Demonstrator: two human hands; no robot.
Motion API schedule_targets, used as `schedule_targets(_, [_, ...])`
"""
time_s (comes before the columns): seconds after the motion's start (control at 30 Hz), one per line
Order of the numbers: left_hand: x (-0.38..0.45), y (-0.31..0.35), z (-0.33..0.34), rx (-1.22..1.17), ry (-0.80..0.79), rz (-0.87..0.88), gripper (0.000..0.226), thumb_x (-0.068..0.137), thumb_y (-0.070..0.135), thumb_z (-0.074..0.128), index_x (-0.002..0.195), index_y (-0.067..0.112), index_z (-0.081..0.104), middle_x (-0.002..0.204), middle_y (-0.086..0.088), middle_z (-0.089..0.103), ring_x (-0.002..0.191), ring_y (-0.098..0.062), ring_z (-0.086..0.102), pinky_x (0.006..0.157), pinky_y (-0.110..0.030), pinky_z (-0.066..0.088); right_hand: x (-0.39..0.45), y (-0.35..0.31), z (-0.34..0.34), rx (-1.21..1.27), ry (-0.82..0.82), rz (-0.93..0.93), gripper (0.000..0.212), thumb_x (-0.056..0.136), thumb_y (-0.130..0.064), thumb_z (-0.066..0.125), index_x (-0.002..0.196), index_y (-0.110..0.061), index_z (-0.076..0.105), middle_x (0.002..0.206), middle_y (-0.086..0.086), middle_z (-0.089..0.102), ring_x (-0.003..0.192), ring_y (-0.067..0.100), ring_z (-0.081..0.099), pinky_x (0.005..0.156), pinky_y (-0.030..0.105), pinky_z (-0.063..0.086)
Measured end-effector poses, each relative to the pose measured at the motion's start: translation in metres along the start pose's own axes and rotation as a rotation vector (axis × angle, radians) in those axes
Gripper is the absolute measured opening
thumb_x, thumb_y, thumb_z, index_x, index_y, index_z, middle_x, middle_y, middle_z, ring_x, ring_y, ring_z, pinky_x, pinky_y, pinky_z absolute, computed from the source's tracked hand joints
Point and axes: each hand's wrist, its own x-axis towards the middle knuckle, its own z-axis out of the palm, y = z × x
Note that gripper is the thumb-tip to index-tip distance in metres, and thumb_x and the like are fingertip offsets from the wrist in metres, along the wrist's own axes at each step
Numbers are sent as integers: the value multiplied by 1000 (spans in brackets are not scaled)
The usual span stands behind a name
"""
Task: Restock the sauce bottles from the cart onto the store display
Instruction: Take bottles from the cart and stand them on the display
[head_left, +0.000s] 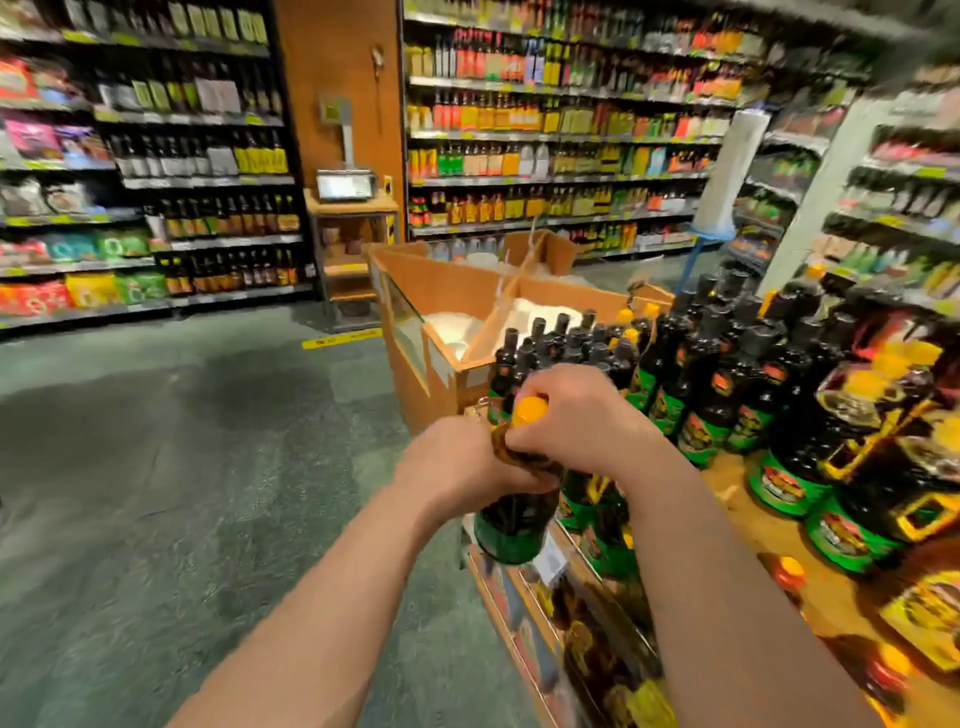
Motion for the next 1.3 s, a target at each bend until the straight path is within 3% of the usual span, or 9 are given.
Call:
schedule_targets(0.13, [46, 51, 11, 14, -22, 144, 65, 53, 82, 64, 62, 17, 60, 57, 2, 58, 54, -12, 55, 45, -33, 41, 2, 45, -41, 12, 81, 101, 20, 71, -36, 73, 81, -21, 65, 86, -3, 62, 79, 13, 57, 71, 37, 53])
schedule_targets(0.3, [93, 97, 17, -39, -63, 284, 63, 55, 74, 65, 57, 12, 55, 55, -1, 56, 53, -18, 56, 47, -33, 42, 6, 88, -76, -29, 231, 176, 28, 70, -41, 73, 74, -14, 65, 79, 2, 61, 73, 16, 56, 63, 38, 47])
schedule_targets(0.47, [140, 122, 20, 9, -118, 383, 67, 60, 78, 65, 61, 11, 54, 57, -3, 55, 57, -19, 59, 49, -30, 41, 28, 114, -100, -103, 245, 294, 34, 70, -41, 72, 77, -10, 62, 67, -4, 50, 62, 10, 44, 51, 27, 34])
schedule_targets(0.53, [161, 128, 21, 58, -105, 427, 72, 60, 81, 63, 60, 10, 53, 58, -2, 53, 58, -18, 58, 50, -31, 43, 42, 120, -103, -145, 249, 330, 35, 70, -40, 72, 80, -7, 66, 74, 2, 57, 68, 17, 51, 54, 31, 39])
schedule_targets(0.67, [203, 135, 24, 76, -118, 461, 70, 62, 81, 64, 65, 12, 52, 66, -1, 54, 62, -16, 54, 54, -30, 43, 77, 132, -106, -236, 219, 417, 33, 72, -39, 74, 87, -11, 70, 86, 2, 60, 77, 17, 54, 60, 27, 42])
schedule_targets(0.83, [258, 136, 33, 99, -155, 576, 68, 64, 81, 62, 66, 14, 53, 65, 0, 54, 61, -15, 53, 49, -29, 37, 114, 149, -99, -264, 285, 562, 32, 74, -36, 73, 86, -6, 70, 83, 12, 66, 76, 24, 60, 60, 35, 47])
schedule_targets(0.93, [284, 137, 43, 66, -247, 635, 64, 64, 76, 66, 66, 14, 53, 61, 0, 54, 59, -19, 57, 48, -27, 37, 128, 163, -89, -219, 328, 677, 29, 72, -37, 73, 82, -11, 65, 83, 5, 65, 76, 20, 59, 55, 29, 46])
schedule_targets(1.07, [308, 135, 60, 66, -344, 696, 61, 64, 72, 70, 62, 15, 47, 57, 2, 46, 53, -18, 51, 46, -26, 33, 137, 177, -75, -154, 324, 797, 38, 75, -35, 74, 96, -5, 69, 89, 11, 69, 80, 24, 64, 68, 39, 55])
schedule_targets(1.3, [330, 132, 106, 121, -526, 725, 56, 67, 68, 69, 67, 16, 49, 64, 0, 51, 60, -18, 56, 49, -28, 39, 142, 209, -40, -99, 302, 943, 34, 75, -32, 73, 94, -4, 67, 88, 10, 67, 76, 22, 64, 64, 36, 54])
